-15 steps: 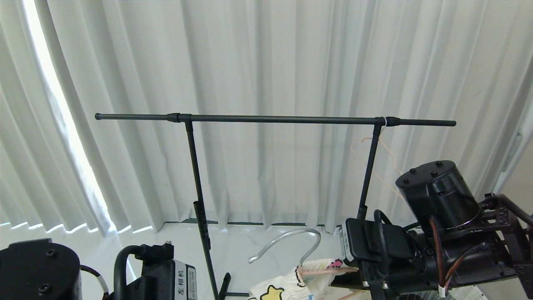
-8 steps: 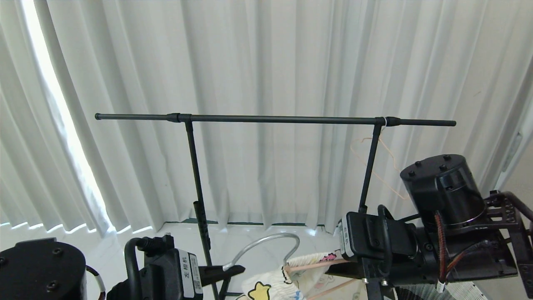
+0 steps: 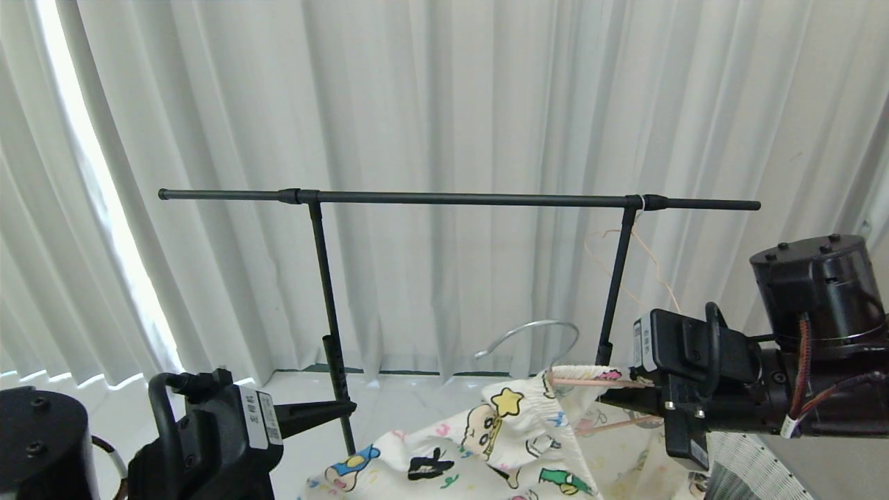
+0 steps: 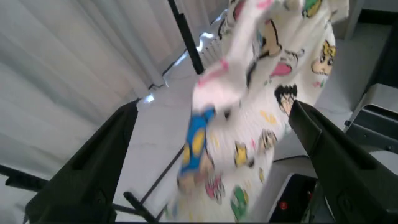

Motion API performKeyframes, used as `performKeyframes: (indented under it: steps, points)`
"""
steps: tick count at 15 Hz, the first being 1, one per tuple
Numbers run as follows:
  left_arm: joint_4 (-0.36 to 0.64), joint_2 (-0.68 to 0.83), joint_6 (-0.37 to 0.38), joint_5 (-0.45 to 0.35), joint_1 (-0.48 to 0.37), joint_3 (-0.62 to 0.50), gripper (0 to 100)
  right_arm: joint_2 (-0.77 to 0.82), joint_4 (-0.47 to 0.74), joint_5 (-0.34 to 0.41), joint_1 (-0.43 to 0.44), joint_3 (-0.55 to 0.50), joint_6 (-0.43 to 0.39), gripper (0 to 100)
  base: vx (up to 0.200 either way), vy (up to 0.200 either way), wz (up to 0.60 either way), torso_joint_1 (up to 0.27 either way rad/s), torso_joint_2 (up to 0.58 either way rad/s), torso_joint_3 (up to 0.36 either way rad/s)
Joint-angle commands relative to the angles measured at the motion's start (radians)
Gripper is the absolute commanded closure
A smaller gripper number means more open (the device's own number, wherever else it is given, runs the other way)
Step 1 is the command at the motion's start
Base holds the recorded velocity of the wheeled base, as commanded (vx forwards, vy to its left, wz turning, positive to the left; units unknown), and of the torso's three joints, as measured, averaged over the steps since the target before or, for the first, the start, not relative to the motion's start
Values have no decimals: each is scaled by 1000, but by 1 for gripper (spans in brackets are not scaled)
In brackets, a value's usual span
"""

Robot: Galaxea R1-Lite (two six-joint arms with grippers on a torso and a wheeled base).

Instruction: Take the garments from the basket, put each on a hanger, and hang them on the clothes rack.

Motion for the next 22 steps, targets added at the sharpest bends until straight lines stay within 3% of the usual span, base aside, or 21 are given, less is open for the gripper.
performKeyframes:
  steps: [1,4,11,12,14,17,19,22]
  points:
    - [0,-12,0,0,45,24,0,-51,-1,4,-58,33,-9,100,0,0,0,0,0,0]
    - [0,40,1,-3,164,66,0,-105,1,5,-69,48,-15,100,0,0,0,0,0,0]
    - [0,192,6,-7,180,29,0,-172,10,7,-66,65,-17,100,0,0,0,0,0,0]
    - [0,195,6,-7,180,30,100,-175,8,7,-64,71,-17,100,0,0,0,0,0,0]
    - [0,195,6,0,212,35,100,-177,8,7,-66,78,-17,100,0,0,0,0,0,0]
    - [0,197,6,40,385,69,100,-178,5,4,-84,81,-11,100,0,0,0,0,0,0]
    - [0,178,6,40,405,79,100,-177,5,4,-100,82,-3,100,0,0,0,0,0,0]
    - [0,168,7,42,401,115,100,-178,2,-7,-101,79,83,100,0,0,0,0,0,0]
